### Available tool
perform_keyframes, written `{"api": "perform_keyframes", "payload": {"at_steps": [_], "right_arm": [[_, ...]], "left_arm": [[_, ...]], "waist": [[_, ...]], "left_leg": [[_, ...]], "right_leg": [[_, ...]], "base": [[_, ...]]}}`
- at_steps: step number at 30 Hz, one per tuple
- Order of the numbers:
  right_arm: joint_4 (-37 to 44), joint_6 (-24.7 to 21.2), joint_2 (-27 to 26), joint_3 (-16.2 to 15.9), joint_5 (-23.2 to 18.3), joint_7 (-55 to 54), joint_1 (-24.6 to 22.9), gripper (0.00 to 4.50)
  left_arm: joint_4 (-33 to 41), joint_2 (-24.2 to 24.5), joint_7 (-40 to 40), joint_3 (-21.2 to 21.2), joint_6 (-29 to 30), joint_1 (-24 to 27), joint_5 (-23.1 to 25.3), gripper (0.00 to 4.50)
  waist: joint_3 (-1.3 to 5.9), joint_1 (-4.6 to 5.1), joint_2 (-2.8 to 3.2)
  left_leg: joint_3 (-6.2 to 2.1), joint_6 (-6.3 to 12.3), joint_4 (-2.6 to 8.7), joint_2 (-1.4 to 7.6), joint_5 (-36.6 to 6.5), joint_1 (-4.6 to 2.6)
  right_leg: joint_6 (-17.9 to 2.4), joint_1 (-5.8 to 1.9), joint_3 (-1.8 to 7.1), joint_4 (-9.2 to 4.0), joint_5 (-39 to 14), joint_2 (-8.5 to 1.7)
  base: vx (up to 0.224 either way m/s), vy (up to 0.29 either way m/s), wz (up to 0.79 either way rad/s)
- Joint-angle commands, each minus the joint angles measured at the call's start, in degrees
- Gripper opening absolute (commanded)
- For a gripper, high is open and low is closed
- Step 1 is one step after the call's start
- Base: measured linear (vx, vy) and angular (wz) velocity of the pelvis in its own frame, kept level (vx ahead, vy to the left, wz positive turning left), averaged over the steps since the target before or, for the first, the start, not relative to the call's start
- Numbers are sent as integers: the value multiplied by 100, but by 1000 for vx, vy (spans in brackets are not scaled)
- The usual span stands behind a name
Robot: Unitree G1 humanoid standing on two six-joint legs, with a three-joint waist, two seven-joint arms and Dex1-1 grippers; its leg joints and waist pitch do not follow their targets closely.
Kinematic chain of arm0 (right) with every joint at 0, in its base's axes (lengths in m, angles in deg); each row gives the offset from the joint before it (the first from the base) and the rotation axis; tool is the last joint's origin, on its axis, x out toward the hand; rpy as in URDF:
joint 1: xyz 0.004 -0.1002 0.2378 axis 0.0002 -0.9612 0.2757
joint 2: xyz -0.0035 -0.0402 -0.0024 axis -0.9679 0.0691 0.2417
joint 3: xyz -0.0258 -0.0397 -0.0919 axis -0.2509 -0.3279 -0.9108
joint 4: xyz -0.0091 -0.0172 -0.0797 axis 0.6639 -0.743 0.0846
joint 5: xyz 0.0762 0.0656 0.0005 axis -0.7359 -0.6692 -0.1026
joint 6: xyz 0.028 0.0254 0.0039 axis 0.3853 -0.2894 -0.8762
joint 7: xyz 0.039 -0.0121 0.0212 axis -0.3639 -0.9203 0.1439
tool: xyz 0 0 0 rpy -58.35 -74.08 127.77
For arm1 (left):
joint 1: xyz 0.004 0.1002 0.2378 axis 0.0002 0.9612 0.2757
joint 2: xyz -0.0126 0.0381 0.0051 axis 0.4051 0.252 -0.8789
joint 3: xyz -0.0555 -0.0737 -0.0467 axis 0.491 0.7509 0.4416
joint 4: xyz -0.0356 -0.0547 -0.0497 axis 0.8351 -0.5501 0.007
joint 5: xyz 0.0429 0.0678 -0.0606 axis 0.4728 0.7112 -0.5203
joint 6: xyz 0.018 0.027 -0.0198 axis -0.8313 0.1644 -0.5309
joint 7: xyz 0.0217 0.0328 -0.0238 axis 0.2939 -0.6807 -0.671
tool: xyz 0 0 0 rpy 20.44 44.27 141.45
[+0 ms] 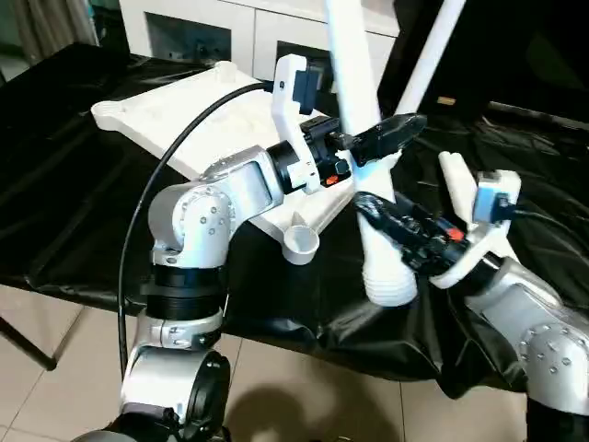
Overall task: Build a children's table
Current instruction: Pick table leg
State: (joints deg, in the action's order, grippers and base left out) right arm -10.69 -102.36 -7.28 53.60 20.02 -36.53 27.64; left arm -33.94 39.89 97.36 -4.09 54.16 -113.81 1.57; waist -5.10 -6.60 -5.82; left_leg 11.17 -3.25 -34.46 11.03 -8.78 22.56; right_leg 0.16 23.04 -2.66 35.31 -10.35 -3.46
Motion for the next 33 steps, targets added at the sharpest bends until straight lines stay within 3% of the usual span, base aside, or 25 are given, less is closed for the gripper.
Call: {"api": "perform_keyframes", "payload": {"at_steps": [1,7,8,22,25,28,30,32,33], "right_arm": [[-27,91,103,1,-64,69,66,178],[-81,98,114,-39,-87,118,47,178],[-92,103,121,-44,-89,125,51,178],[-146,181,169,-86,-65,132,51,178],[-132,239,177,-129,2,115,17,178],[-171,455,177,-252,350,-13,24,178],[-215,472,168,-288,388,-20,41,234],[-313,712,181,-501,839,-219,126,248],[-313,712,181,-501,839,-219,126,257]], "left_arm": [[-14,3,-19,-7,122,-67,-105,401],[-37,137,38,6,90,-24,-157,354],[-82,166,33,29,74,-36,-162,329],[-255,250,-90,173,-27,-134,-233,216],[-301,262,-135,148,-94,-137,-182,205],[-298,299,-154,57,-191,-157,-84,199],[-284,314,-173,-2,-259,-157,-17,198],[-271,402,-291,-289,-567,-167,397,197],[-271,402,-291,-289,-567,-167,397,196]], "waist": [[501,-28,17],[514,-39,24],[511,-40,23],[500,-47,47],[505,-46,44],[504,-45,49],[509,-42,53],[506,-39,37],[506,-39,37]], "left_leg": [[-123,-9,375,212,-915,-141],[-121,-12,373,212,-875,-141],[-122,-16,374,212,-890,-140],[-134,-159,391,216,-1160,-158],[-134,-159,387,212,-1152,-150],[-138,-173,391,214,-1143,-150],[-139,-177,392,215,-1156,-156],[-148,-189,403,230,-1090,-150],[-148,-189,403,230,-1090,-150]], "right_leg": [[-800,-247,217,-425,-1213,-447],[-843,-260,214,-409,-1127,-449],[-838,-262,214,-410,-1148,-450],[-733,-240,211,-464,-1572,-460],[-729,-248,211,-461,-1553,-463],[-716,-243,210,-458,-1557,-459],[-711,-242,209,-458,-1571,-459],[-678,-236,214,-461,-1507,-458],[-678,-236,214,-461,-1507,-458]], "base": [[0,0,0],[0,0,0],[0,0,0],[0,0,0],[0,0,0],[0,0,0],[0,0,0],[0,0,0],[0,0,0]]}}
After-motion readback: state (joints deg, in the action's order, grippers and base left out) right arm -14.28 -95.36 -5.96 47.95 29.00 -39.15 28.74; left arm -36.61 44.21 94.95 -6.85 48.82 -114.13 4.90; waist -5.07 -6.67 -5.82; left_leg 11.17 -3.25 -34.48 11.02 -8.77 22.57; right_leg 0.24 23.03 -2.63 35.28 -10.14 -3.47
